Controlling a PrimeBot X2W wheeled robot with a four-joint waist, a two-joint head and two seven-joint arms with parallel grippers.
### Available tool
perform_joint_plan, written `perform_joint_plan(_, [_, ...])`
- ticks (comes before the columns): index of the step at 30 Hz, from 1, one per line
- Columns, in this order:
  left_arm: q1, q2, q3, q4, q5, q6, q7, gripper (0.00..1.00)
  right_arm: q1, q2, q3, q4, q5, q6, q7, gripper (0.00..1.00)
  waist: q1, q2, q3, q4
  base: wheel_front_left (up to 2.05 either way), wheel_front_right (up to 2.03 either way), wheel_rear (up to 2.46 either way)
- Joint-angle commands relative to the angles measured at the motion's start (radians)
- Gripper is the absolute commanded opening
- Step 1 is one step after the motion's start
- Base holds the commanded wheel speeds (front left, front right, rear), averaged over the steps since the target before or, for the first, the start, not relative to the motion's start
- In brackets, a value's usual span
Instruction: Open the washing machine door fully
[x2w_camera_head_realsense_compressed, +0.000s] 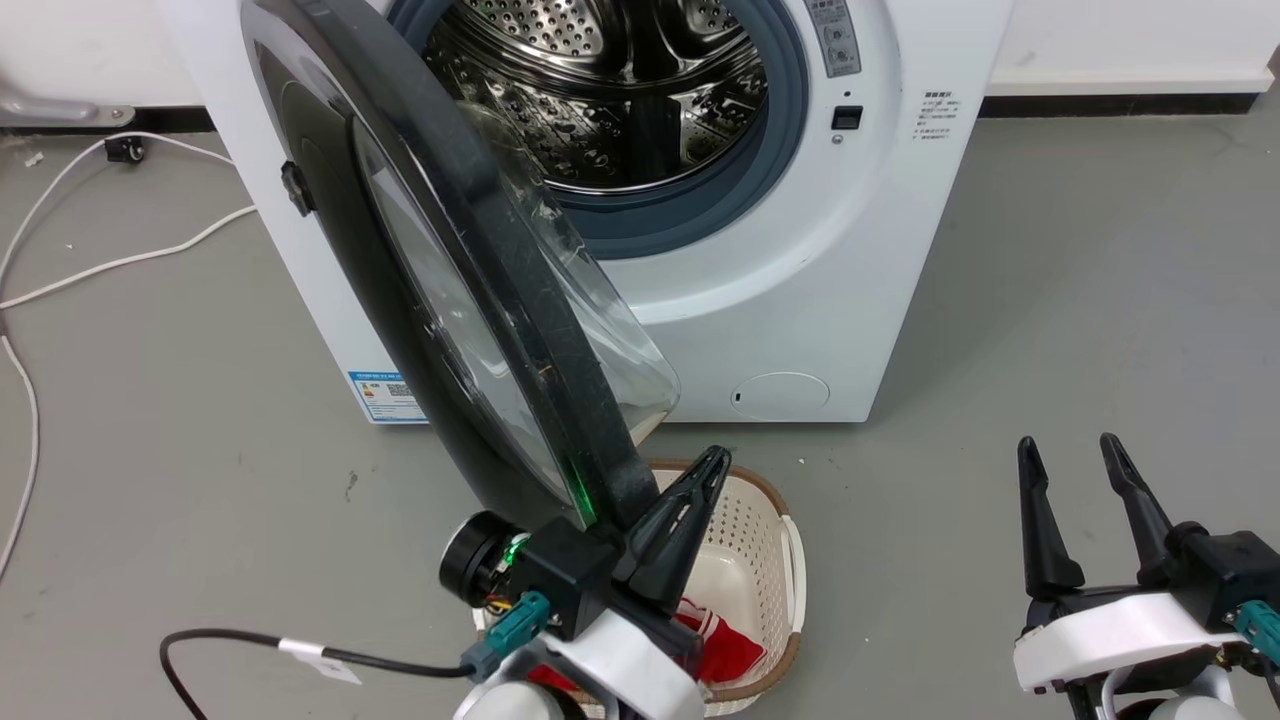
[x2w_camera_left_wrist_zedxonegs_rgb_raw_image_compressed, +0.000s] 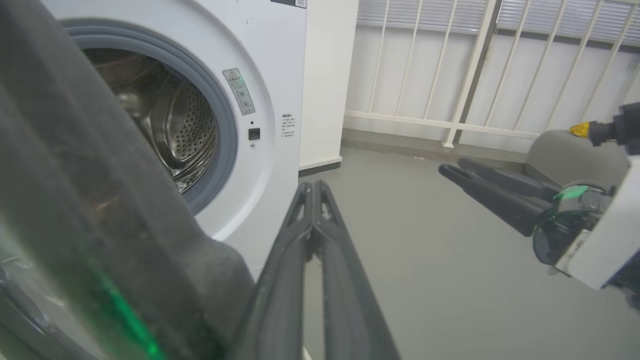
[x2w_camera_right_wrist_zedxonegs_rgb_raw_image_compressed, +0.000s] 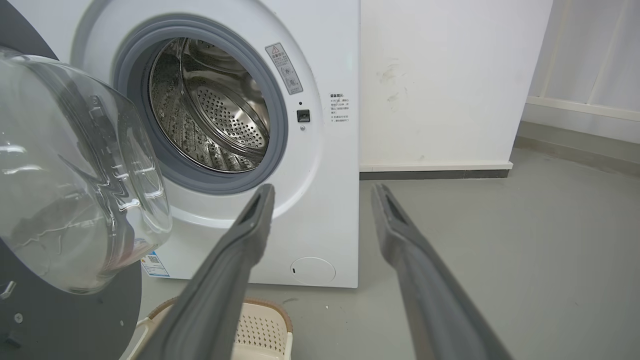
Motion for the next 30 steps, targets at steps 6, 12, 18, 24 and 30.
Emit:
perform_joint_plan(6, [-0.057,-0.019,0.022,0.116,-0.03,0.034,-0.026,0.0,-0.012,0.002,0.009,0.01,0.014,-0.001,-0.003,1.0,0.0,0.0,0.012,-0.008,0.0,0.0,0.0])
perform_joint_plan(12, [-0.061,-0.013,0.032,0.161,-0.026,0.063,-0.048,0.0,-0.015,0.002,0.014,0.02,0.024,-0.001,-0.005,1.0,0.0,0.0,0.015,-0.011,0.0,0.0,0.0])
perform_joint_plan(18, [-0.005,0.005,0.038,0.129,-0.025,0.094,-0.046,0.0,-0.012,0.002,0.017,0.03,0.031,-0.001,-0.006,1.0,0.0,0.0,0.011,-0.005,0.0,0.0,0.0])
perform_joint_plan(24, [0.068,0.017,0.048,0.056,-0.029,0.14,-0.034,0.0,-0.01,0.002,0.013,0.03,0.033,-0.001,-0.009,1.0,0.0,0.0,0.009,0.017,0.0,0.0,0.0])
perform_joint_plan(30, [0.157,0.039,0.068,-0.04,-0.045,0.178,-0.022,0.0,-0.005,0.002,0.013,0.029,0.03,-0.001,-0.007,1.0,0.0,0.0,0.009,0.05,0.0,0.0,0.0])
